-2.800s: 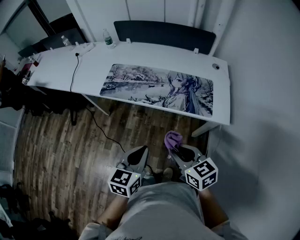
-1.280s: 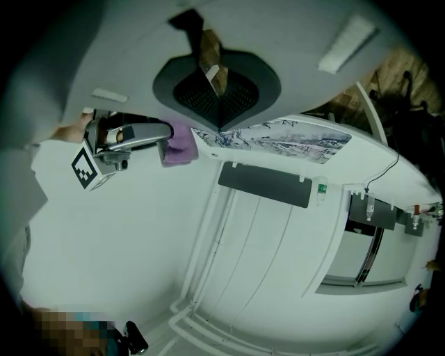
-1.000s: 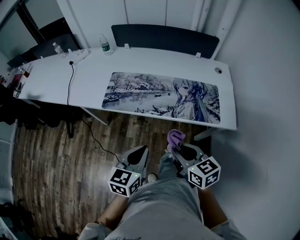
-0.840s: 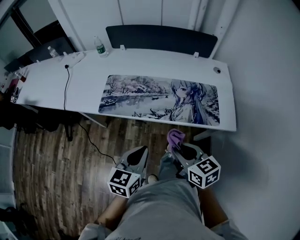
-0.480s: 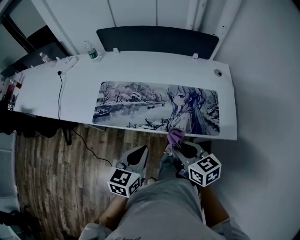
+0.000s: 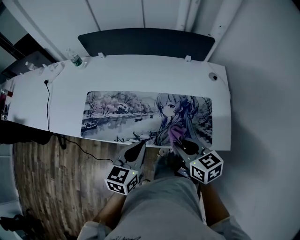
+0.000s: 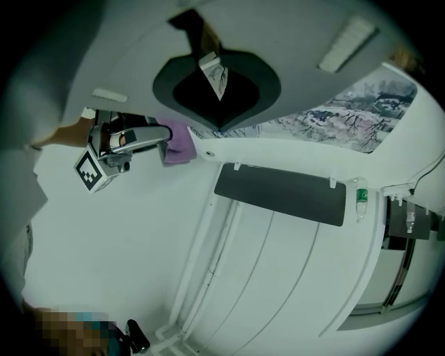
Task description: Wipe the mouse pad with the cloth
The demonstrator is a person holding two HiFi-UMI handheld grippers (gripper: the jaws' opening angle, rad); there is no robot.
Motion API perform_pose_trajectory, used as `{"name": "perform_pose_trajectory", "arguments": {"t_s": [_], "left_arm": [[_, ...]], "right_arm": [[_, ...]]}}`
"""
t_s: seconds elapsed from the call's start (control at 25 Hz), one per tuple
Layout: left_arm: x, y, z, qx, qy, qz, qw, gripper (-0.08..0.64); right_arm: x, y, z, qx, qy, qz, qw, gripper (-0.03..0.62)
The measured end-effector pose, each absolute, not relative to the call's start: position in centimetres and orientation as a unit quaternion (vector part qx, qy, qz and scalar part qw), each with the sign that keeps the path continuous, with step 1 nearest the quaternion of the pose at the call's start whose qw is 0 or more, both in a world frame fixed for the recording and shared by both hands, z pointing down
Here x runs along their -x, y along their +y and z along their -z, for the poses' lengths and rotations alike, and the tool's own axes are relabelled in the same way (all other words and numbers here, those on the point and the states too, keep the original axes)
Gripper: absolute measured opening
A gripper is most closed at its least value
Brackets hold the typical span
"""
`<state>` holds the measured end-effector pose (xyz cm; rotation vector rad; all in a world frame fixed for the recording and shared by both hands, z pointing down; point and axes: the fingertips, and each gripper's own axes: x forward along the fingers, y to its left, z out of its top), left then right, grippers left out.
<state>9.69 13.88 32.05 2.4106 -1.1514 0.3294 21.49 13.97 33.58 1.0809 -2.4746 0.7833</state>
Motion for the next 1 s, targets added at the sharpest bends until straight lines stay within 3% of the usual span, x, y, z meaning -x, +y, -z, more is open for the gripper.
{"name": "perform_pose_trajectory", "arguments": {"t_s": [1.0], "left_arm": [[-16.7,3.0,-32.4,-0.870,-0.416,-0.148,0.221,0.014]], "right_arm": [[-35.0,2.3,-36.3,-0.435,-0.822,-0.332,0.159,0.094]]}}
